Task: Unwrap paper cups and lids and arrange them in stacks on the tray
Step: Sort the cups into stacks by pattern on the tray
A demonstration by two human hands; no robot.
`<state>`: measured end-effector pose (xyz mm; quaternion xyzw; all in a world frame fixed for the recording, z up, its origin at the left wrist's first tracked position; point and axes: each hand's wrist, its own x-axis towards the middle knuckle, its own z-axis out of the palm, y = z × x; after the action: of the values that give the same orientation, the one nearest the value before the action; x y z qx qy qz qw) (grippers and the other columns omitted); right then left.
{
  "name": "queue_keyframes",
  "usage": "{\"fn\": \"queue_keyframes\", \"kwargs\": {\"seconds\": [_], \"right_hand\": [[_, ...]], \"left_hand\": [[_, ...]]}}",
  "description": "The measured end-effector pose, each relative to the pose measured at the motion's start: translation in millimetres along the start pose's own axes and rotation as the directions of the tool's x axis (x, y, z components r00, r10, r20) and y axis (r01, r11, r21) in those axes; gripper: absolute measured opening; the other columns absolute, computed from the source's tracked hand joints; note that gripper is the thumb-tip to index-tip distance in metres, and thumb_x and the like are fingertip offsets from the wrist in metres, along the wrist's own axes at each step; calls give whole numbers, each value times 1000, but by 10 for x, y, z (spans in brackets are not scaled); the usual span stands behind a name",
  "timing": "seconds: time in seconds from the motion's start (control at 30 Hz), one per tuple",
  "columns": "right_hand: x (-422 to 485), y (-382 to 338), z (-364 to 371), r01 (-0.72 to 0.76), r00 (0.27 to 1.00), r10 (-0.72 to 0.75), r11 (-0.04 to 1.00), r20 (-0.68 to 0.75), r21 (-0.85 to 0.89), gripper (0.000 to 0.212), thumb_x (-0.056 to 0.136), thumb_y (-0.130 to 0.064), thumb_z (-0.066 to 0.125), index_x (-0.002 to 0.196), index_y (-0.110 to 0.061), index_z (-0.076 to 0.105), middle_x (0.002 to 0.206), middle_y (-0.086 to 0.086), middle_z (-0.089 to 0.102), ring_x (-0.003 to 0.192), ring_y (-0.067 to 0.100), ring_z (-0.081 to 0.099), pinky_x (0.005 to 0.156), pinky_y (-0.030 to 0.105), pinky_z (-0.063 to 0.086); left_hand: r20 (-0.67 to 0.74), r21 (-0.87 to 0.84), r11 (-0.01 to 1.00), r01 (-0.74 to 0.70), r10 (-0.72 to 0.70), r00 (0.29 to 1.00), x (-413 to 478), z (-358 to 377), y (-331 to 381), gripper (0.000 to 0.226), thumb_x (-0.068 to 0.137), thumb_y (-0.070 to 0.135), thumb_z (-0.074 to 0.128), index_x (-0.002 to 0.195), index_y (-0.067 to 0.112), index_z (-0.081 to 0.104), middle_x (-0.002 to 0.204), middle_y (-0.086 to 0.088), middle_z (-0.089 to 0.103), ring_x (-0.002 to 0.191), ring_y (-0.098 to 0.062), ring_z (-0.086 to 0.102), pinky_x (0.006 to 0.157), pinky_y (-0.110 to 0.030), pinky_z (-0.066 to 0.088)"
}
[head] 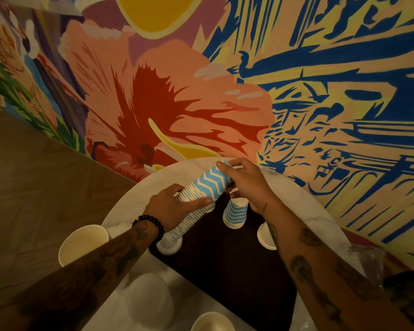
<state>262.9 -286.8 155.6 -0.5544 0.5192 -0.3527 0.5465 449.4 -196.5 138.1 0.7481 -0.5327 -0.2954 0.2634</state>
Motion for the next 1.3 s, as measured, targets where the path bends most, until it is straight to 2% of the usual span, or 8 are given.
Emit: {"fn": "queue_keyframes", "kwargs": {"seconds": [0.27, 0.47, 0.63, 0.73, 0.87, 0.97, 1.1, 1.3], "right_hand": [[14, -17, -27, 62, 998, -62, 998, -16, -3, 32, 91, -41, 71, 109, -17, 62, 96, 8, 72, 63, 22, 61, 51, 30, 51], [29, -33, -100, 80, 997, -80, 997, -12, 17, 21, 95, -36, 67, 108, -21, 61, 102, 0, 69, 67, 16, 62, 55, 30, 53], [128, -52, -309, 146, 954, -139, 989, -267, 7, 22, 96, -35, 65, 112, -22, 58, 106, 0, 67, 80, 19, 65, 58, 28, 51], [160, 1, -459, 155, 904, -192, 980, -381, -126, 33, 89, -46, 70, 112, -26, 57, 110, -4, 63, 96, 21, 65, 71, 32, 53], [115, 172, -485, 172, 904, -325, 872, -279, -459, 45, 86, -43, 75, 115, -17, 53, 108, -3, 56, 98, 16, 54, 80, 31, 46], [125, 356, -406, 112, 931, -298, 786, -212, -608, 47, 85, -46, 76, 112, -17, 51, 103, -1, 56, 96, 23, 56, 82, 36, 47], [138, 585, -300, 76, 964, -235, 699, -128, -711, 48, 86, -46, 74, 117, -17, 51, 118, 3, 58, 111, 27, 51, 86, 39, 44], [157, 838, -225, 55, 987, -150, 627, -52, -777, 47, 86, -45, 73, 118, -17, 53, 123, 5, 56, 114, 28, 48, 89, 38, 42]], "left_hand": [[37, -10, 1000, -4, 4, 999, 32, -19, 5, 106, 36, 95, 49, 120, 31, 59, 111, 6, 63, 97, -16, 60, 79, -29, 45], [32, -2, 1000, 19, -19, 999, 43, 3, -7, 99, 39, 94, 45, 113, 31, 61, 107, 7, 66, 91, -15, 61, 76, -29, 45], [17, -9, 998, 67, -66, 998, 53, -45, -67, 102, 37, 94, 44, 113, 29, 60, 106, 4, 64, 88, -16, 60, 69, -28, 43], [-1, -39, 994, 98, -98, 995, 71, -91, -137, 97, 37, 95, 44, 108, 30, 60, 101, 5, 65, 83, -12, 59, 66, -28, 43], [-11, -80, 988, 134, -135, 991, 85, -113, -178, 87, 37, 94, 46, 97, 33, 59, 94, 9, 64, 79, -8, 59, 64, -26, 42], [-17, -84, 987, 138, -140, 990, 84, -102, -185, 84, 40, 93, 49, 98, 33, 59, 92, 11, 63, 79, -8, 59, 65, -27, 43], [-23, -53, 992, 118, -119, 993, 93, -91, -213, 92, 38, 96, 44, 101, 32, 61, 95, 8, 65, 80, -8, 59, 63, -27, 41], [-21, -61, 992, 112, -113, 993, 90, -86, -222, 96, 37, 96, 46, 107, 32, 62, 101, 8, 66, 85, -8, 60, 70, -28, 43]]}}
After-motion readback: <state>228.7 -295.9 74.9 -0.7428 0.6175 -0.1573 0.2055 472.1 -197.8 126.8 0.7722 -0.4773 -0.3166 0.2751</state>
